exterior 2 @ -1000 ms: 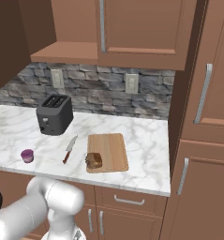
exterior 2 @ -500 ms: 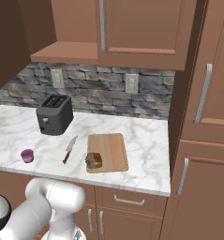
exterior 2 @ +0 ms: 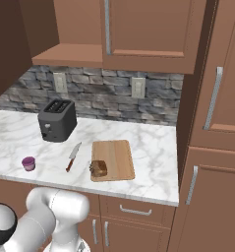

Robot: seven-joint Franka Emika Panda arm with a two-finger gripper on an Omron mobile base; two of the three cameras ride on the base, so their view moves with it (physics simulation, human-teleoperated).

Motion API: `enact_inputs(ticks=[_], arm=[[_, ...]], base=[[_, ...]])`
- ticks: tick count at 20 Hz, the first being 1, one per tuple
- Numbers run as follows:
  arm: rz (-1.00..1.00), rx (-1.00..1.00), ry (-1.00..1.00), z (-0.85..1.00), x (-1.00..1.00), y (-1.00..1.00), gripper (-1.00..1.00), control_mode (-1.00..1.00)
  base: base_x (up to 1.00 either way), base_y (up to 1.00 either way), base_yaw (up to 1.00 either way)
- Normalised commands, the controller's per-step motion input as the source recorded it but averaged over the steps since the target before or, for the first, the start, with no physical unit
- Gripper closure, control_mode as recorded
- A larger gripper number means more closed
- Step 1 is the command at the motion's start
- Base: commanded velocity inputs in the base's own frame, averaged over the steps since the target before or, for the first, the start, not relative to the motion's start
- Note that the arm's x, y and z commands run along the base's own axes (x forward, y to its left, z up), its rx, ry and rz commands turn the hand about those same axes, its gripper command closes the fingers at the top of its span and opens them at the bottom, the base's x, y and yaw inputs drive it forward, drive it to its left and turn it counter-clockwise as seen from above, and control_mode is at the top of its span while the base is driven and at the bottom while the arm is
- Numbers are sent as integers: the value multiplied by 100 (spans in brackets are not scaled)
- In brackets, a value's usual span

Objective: Pick the bread, place it on the cutting board, pick the jam, place it on the counter, and close the cabinet.

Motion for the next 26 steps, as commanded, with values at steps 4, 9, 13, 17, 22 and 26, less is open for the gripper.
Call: enact_inputs(ticks=[4, 9, 13, 17, 22, 26], arm=[[-10, 2, 0, 0, 0, 0, -100, -100], [-11, 7, 0, 12, 0, -10, -100, -100], [-10, 10, 0, 19, 0, -21, -100, -100], [-11, 9, 0, 14, 0, -18, -100, -100], [-10, 8, 0, 8, 0, -17, -100, -100], [-8, 9, 1, 9, 0, -19, -100, -100]], base=[[0, 0, 0], [0, 0, 0], [0, 0, 0], [0, 0, 0], [0, 0, 0], [0, 0, 0]])
